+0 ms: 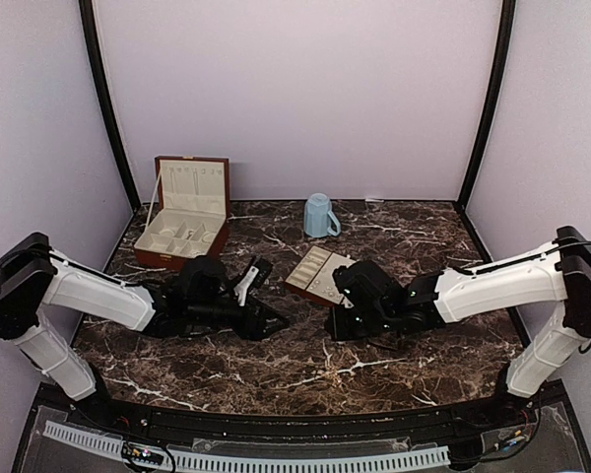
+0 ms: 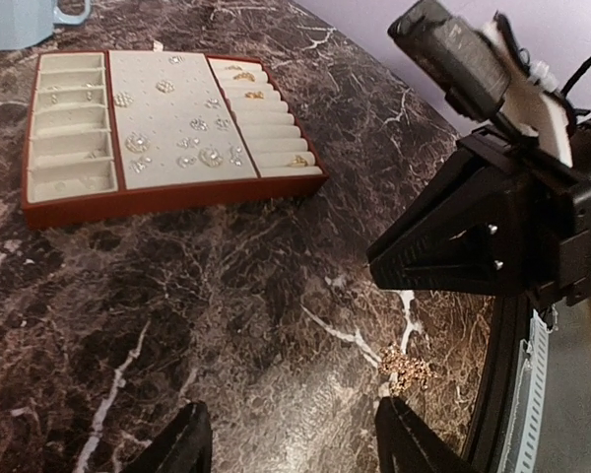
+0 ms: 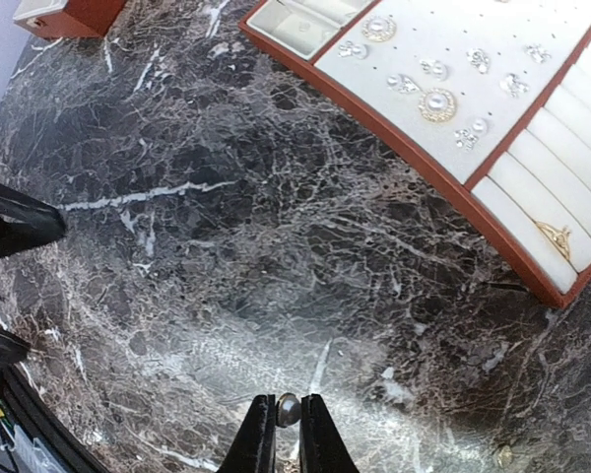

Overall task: Organize the mixed jewelry
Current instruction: Pick up the earring from the center of the board, then pass from the right arm to the left

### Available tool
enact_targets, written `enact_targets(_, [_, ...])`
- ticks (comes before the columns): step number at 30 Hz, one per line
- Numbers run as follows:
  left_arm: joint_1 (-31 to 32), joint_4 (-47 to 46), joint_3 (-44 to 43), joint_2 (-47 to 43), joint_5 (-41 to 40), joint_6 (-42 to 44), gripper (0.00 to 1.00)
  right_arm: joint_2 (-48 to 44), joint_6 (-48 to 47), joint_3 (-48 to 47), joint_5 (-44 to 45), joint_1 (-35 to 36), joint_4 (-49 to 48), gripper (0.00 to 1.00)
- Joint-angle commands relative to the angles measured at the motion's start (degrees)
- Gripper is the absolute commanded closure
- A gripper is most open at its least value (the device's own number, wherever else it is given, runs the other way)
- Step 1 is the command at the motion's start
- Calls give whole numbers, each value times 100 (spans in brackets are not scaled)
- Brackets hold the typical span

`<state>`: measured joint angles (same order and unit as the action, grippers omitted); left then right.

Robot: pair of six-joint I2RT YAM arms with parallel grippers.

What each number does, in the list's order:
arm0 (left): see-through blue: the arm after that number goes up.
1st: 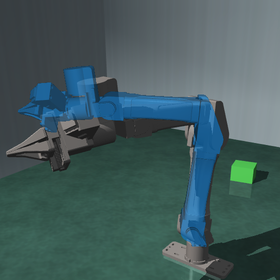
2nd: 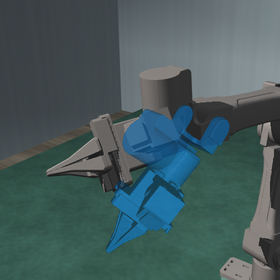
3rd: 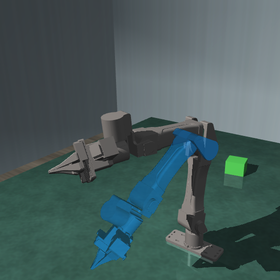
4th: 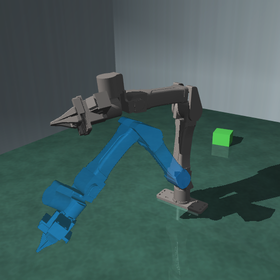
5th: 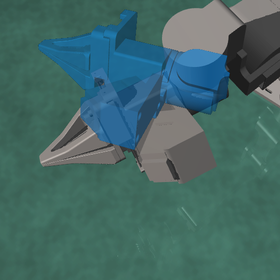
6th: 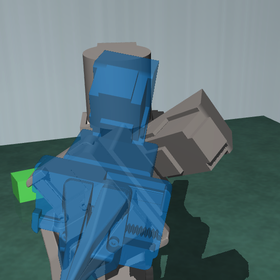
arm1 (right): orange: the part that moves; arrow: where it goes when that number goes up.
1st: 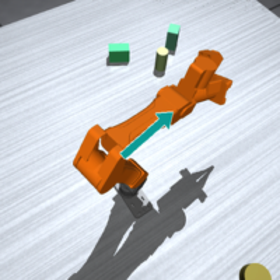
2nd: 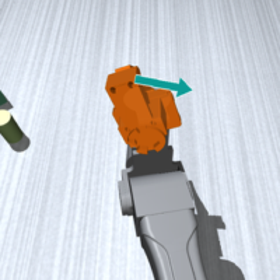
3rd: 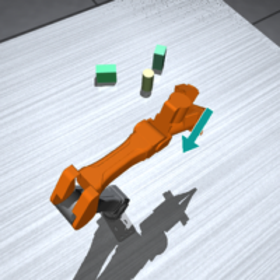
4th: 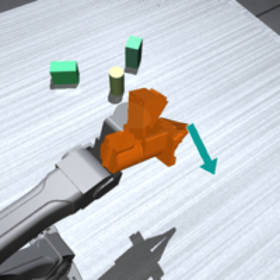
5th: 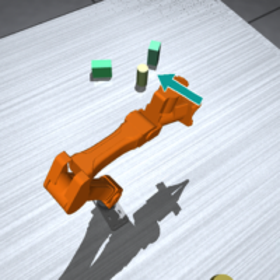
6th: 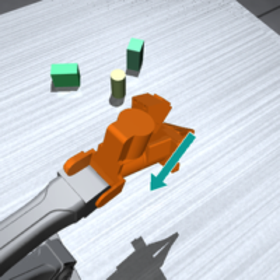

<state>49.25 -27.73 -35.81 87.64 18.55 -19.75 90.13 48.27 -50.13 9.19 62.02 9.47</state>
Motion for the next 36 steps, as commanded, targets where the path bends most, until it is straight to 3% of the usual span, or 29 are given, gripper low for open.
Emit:
enact_targets(1, [213,-513,-326,451,195,-6,41,-57,-133,-124,-95,102,-252,91])
enact_targets(9, [444,-435,-802,1050,422,354,43,-216,-442,-58,-242,170,-288,91])
enact_targets(23, [553,-484,-945,1364,717,595,66,-293,-532,-58,-390,202,-384,91])
enact_targets(36, [653,-351,-1109,1472,742,768,72,-328,-568,-52,-461,214,-405,91])
